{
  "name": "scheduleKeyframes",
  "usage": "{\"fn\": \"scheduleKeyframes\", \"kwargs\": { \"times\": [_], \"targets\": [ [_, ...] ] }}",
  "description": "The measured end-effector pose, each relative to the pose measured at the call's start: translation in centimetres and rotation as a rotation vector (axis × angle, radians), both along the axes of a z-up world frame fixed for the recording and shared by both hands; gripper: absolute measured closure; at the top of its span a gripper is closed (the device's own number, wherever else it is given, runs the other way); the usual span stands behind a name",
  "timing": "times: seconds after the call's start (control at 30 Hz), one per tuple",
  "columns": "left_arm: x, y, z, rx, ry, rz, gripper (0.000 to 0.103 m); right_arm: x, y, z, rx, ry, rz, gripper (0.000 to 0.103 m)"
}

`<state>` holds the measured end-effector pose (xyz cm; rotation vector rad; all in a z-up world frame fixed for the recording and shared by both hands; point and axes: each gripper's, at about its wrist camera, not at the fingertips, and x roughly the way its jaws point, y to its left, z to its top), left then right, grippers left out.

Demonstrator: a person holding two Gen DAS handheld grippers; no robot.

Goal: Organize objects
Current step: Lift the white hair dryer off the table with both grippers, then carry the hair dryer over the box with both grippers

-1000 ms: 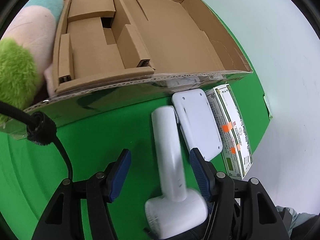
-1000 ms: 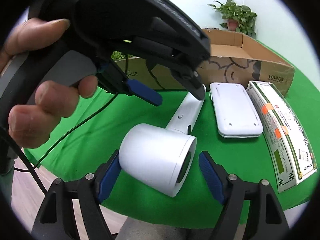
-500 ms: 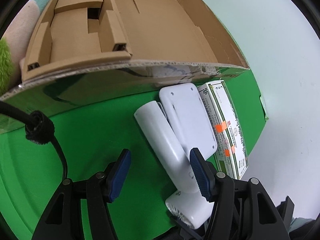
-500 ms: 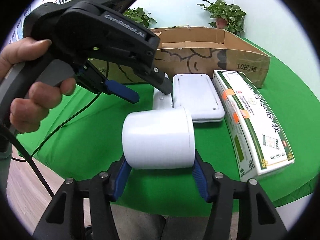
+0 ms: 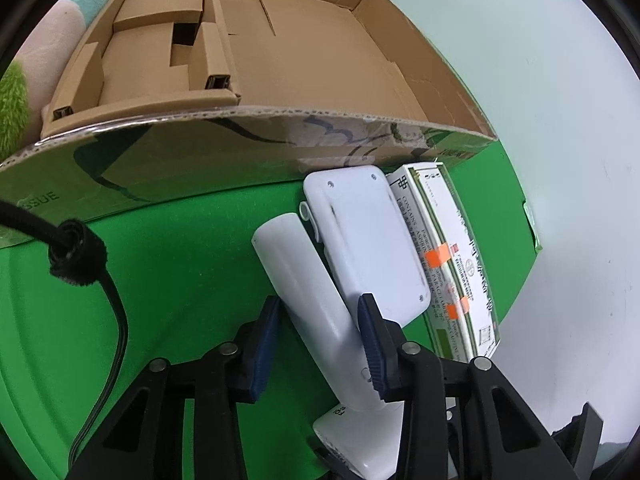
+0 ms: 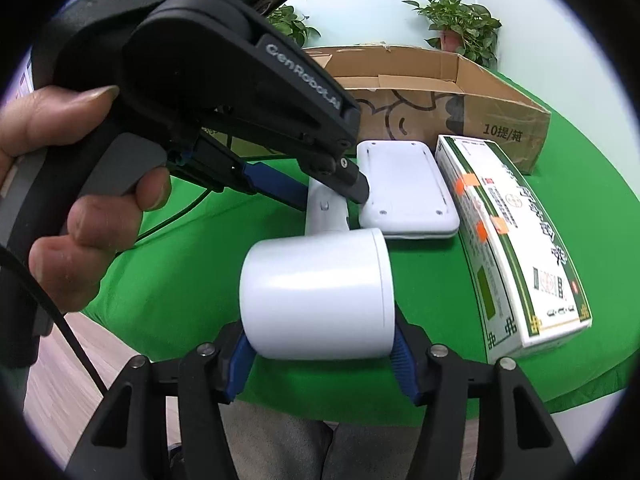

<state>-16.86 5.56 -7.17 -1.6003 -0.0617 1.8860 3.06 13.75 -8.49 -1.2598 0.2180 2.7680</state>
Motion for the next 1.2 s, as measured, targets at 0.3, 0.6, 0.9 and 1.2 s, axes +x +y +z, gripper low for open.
{"fn": "scheduleKeyframes", "kwargs": {
  "times": [0.3, 0.6, 0.9, 1.2],
  "targets": [
    [1.7, 0.2, 5.0, 0.034, 0.119, 0.000, 0.073, -1.0, 0.3, 0.6, 0.035, 0.005, 0.000, 0.048],
    [0.9, 1.1, 10.7, 0.054, 0.228, -0.022, 0.073, -2.6, 1.4, 3.2, 0.078, 0.094, -0.016, 0.049],
    [-4.1, 6.2, 16.5, 0.053, 0.332, -0.063, 0.073, -8.1, 4.6, 7.8, 0.118, 0.155, -0.042, 0.048],
    [-9.8, 8.0, 20.3, 0.049, 0.397, -0.044, 0.073, -12.7, 6.7, 11.1, 0.153, 0.181, -0.023, 0.049]
  ]
}}
